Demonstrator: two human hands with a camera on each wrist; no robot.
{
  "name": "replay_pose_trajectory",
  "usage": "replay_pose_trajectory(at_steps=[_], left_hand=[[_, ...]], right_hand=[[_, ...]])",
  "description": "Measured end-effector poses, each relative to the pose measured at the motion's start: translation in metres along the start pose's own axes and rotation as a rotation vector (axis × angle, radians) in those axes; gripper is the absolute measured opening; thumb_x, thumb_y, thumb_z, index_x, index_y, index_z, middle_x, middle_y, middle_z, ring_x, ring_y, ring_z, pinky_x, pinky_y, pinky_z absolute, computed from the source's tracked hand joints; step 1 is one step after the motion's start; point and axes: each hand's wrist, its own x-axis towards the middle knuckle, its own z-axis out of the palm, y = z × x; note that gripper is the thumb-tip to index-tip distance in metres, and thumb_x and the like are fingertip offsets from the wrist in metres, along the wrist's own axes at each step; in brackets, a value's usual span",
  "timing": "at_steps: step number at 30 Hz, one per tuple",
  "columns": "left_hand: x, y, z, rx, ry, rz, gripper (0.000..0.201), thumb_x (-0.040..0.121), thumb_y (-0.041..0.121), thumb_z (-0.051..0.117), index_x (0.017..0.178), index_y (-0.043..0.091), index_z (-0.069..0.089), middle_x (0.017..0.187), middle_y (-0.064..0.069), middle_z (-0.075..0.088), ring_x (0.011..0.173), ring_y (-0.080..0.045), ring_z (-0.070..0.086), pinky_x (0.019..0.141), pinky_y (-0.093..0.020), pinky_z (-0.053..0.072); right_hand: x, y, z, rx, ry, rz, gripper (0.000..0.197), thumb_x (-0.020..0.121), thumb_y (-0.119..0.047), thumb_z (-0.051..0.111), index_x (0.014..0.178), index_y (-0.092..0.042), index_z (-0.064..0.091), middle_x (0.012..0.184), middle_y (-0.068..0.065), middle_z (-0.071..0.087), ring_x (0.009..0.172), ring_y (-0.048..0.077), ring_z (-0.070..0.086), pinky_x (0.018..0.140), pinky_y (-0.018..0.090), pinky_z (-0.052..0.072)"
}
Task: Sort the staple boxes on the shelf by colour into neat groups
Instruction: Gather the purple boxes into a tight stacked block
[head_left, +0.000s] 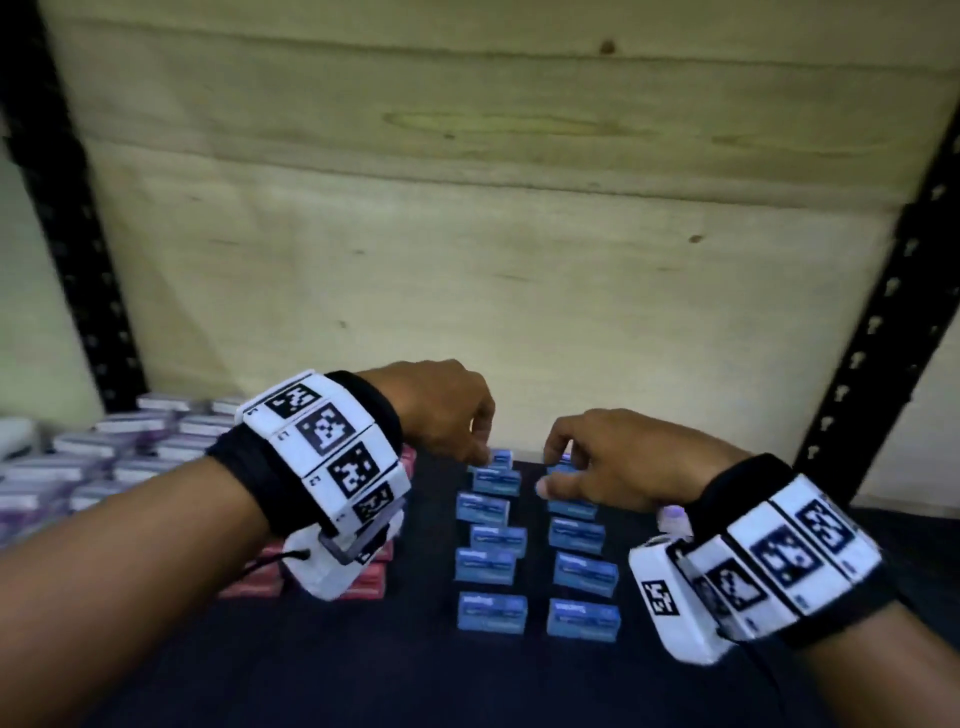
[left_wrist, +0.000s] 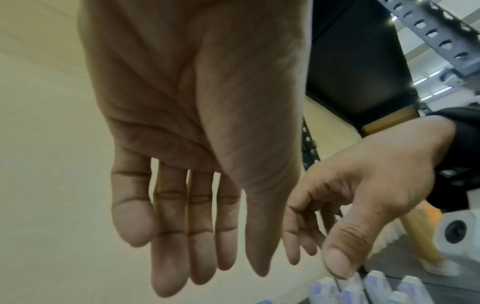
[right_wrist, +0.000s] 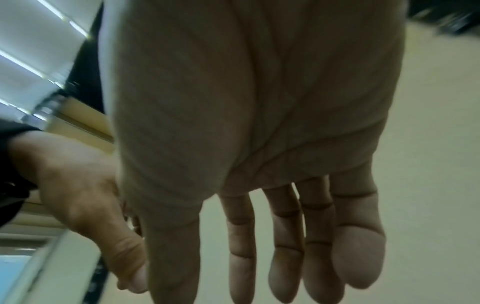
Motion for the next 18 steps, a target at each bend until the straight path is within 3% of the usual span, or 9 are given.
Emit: replay_pose_trajectory(at_steps=[4, 9, 13, 18], left_hand=[[-0.055, -0.057, 0.003, -0.064, 0.057, -0.149, 0.017, 0.088, 0.046, 0.064, 0.095, 0.032, 0.068, 0.09, 0.015, 0.064, 0.086, -0.011, 0.062, 0.082, -0.036, 0.053], [-0.14, -0.122, 0.019, -0.102, 0.196, -0.327, 0.015, 0.087, 0.049, 0.063, 0.09, 0.035, 0.067, 0.093, 0.015, 0.066, 0.082, -0.005, 0.06, 0.08, -0.03, 0.052], [-0.201, -0.166, 0.035, -0.137, 0.285, -0.472, 0.019, 0.087, 0.052, 0.063, 0.091, 0.035, 0.069, 0.084, 0.022, 0.064, 0.075, 0.005, 0.056, 0.075, -0.024, 0.048], [-0.248, -0.218, 0.062, -0.212, 0.379, -0.584, 0.015, 0.087, 0.05, 0.064, 0.086, 0.036, 0.068, 0.085, 0.02, 0.065, 0.078, 0.004, 0.058, 0.072, -0.021, 0.048]], right_hand=[[0.015, -0.057, 0.0, -0.012, 0.008, -0.141, 0.039, 0.086, -0.06, 0.061, 0.113, -0.032, 0.057, 0.105, -0.009, 0.057, 0.096, 0.016, 0.057, 0.087, 0.034, 0.049], [0.029, -0.132, 0.005, -0.039, 0.045, -0.31, 0.034, 0.088, -0.058, 0.061, 0.11, -0.032, 0.059, 0.096, -0.011, 0.059, 0.09, 0.014, 0.058, 0.082, 0.034, 0.05], [0.042, -0.191, 0.011, -0.066, 0.052, -0.4, 0.037, 0.087, -0.062, 0.059, 0.11, -0.033, 0.059, 0.1, -0.011, 0.061, 0.092, 0.014, 0.058, 0.082, 0.035, 0.05], [0.06, -0.252, 0.022, -0.035, 0.045, -0.475, 0.034, 0.085, -0.063, 0.06, 0.104, -0.034, 0.059, 0.102, -0.011, 0.062, 0.091, 0.013, 0.059, 0.08, 0.035, 0.05]])
